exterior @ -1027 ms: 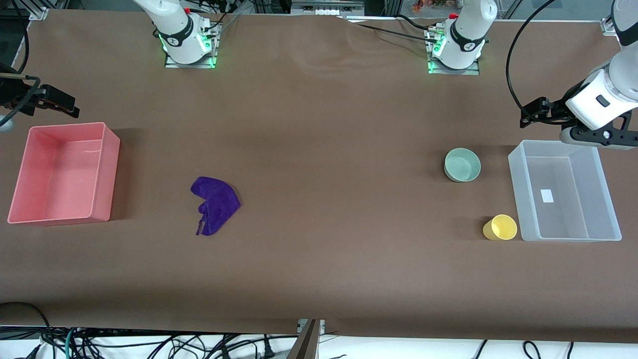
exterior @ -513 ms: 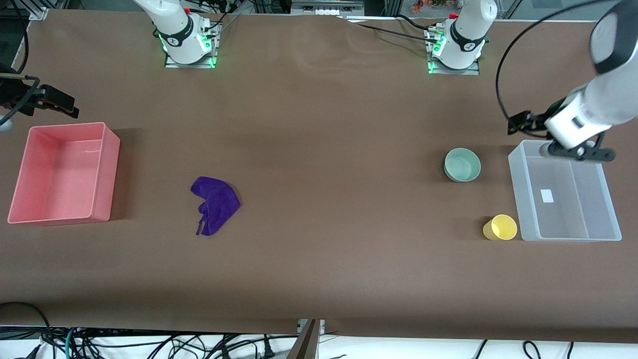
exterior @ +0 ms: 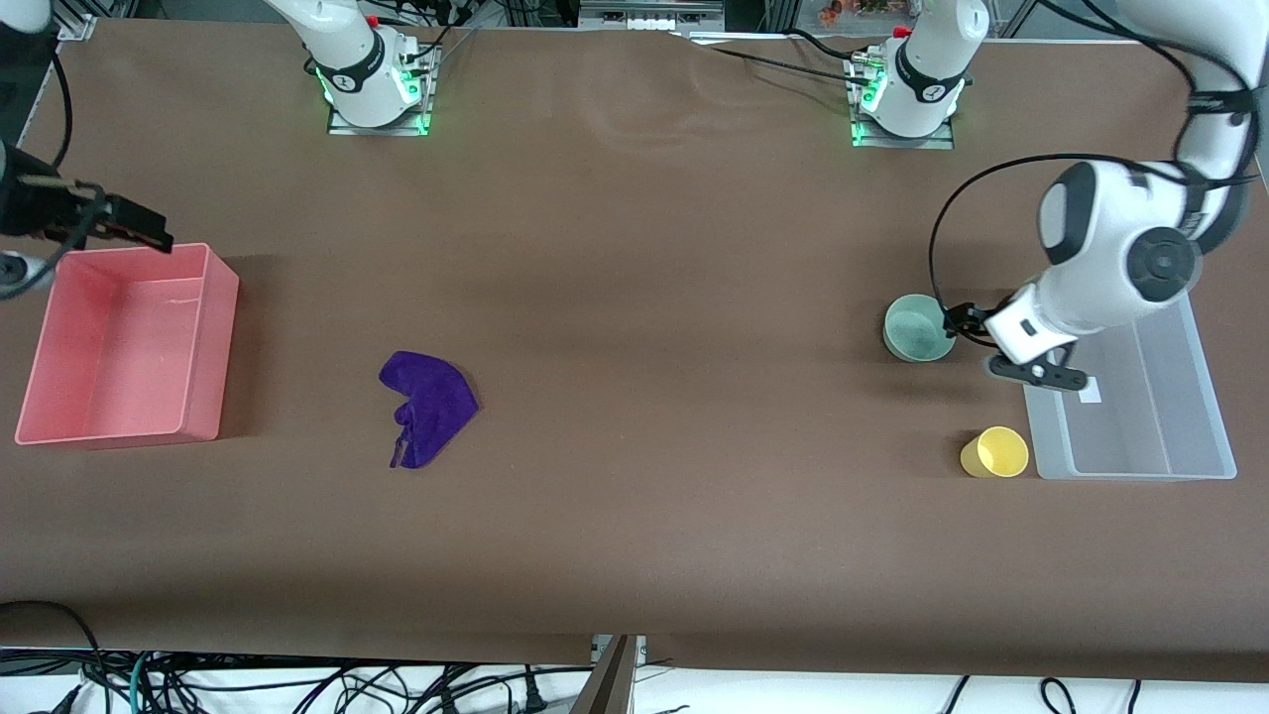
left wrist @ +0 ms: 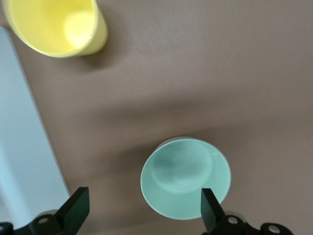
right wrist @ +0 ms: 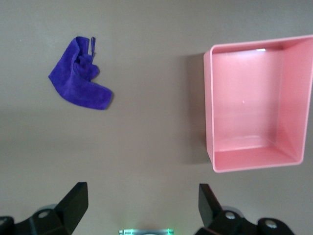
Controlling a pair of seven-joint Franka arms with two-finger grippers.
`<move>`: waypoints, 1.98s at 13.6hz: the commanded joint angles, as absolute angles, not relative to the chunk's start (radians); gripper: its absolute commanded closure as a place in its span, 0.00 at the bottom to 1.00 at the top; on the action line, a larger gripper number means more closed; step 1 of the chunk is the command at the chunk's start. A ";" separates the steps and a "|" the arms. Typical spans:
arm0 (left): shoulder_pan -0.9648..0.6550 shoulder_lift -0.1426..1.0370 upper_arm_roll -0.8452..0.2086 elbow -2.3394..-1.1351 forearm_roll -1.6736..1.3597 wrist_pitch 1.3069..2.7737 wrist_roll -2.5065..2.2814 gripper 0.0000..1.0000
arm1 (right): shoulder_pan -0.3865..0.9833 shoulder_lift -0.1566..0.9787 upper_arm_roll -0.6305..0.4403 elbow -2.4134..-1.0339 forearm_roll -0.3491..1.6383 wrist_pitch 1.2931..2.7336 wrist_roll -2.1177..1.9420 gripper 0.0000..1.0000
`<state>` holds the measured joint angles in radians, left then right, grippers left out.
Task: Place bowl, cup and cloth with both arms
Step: 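Reach the left gripper to the green bowl while the right gripper moves out, then lift the bowl into the clear bin while the right gripper grasps the cloth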
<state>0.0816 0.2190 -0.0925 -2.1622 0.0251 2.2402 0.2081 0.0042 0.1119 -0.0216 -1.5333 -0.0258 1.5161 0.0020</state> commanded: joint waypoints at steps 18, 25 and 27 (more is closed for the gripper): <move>0.121 0.224 -0.097 -2.191 0.040 2.304 0.584 1.00 | 0.126 0.581 0.126 -1.805 -0.018 2.481 0.357 0.00; 0.395 0.293 -0.094 -1.810 0.092 1.877 0.833 1.00 | 0.158 0.650 0.126 -1.807 -0.018 2.583 0.425 1.00; 0.458 0.381 -0.092 -1.741 0.126 1.943 0.935 1.00 | 0.158 0.647 0.126 -1.807 -0.018 2.570 0.417 1.00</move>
<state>0.4097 0.2623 -0.0791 -1.8423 0.0911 1.9089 0.8530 0.1552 0.6543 0.1251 -1.8104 -0.0237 2.5850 0.4130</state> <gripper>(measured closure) 0.965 0.498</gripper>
